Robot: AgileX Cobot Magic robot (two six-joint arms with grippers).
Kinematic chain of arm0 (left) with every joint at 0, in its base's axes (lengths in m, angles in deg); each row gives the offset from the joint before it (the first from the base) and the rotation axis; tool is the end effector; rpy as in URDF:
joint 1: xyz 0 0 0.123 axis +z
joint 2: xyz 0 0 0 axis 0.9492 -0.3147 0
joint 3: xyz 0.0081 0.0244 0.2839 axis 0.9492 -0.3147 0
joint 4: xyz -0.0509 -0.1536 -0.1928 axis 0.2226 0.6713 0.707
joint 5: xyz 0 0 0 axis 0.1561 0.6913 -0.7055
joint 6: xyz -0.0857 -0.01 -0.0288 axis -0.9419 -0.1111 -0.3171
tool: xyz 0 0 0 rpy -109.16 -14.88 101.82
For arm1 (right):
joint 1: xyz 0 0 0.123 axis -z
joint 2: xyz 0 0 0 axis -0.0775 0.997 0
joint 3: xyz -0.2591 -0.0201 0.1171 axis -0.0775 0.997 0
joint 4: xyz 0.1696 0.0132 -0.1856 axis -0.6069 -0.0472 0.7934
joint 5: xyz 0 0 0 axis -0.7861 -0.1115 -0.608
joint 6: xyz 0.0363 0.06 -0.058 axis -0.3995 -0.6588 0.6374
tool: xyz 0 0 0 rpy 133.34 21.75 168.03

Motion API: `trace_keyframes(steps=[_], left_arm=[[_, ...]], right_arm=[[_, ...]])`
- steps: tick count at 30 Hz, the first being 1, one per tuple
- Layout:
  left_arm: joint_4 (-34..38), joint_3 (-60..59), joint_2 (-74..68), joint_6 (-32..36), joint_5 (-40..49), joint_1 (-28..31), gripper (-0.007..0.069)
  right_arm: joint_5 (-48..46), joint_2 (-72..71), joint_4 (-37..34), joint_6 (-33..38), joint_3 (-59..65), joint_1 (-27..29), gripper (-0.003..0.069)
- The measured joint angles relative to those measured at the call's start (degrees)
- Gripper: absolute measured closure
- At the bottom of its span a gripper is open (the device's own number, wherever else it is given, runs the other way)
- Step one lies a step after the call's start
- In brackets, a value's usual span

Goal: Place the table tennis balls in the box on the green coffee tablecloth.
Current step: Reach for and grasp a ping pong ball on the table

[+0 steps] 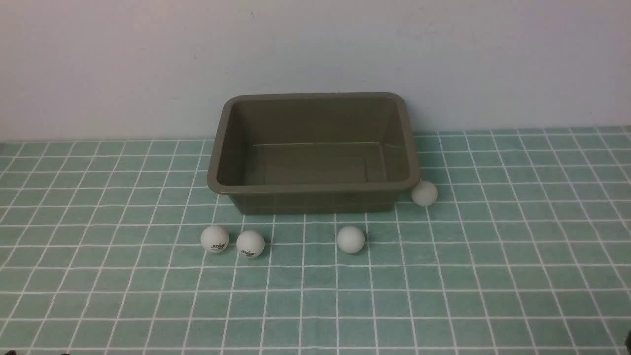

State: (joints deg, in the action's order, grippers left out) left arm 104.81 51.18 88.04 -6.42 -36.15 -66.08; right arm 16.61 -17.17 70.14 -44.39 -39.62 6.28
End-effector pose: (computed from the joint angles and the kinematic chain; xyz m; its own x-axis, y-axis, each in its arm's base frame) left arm 0.0523 -0.0066 0.1708 -0.3057 0.0127 -0.9521 0.0372 0.9993 0.0014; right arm 0.0524 0.0084 0.1723 -0.2824 -0.1030 -0.9537 -0.1060 0.9915 -0.0756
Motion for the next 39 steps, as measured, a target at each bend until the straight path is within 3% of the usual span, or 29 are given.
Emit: trace_keyframes(steps=[29, 35, 39], left_arm=[[0.0, 0.0, 0.0, 0.0, 0.0, 0.0, 0.023], [0.0, 0.0, 0.0, 0.0, 0.0, 0.0, 0.023], [0.0, 0.0, 0.0, 0.0, 0.0, 0.0, 0.023]], right_arm=[[0.1, 0.0, -0.1, -0.1, 0.0, 0.0, 0.0177], [2.8, 0.0, -5.7, -0.1, -0.4, 0.0, 0.0177], [-0.3, 0.0, -7.3, -0.1, -7.3, 0.0, 0.0177]])
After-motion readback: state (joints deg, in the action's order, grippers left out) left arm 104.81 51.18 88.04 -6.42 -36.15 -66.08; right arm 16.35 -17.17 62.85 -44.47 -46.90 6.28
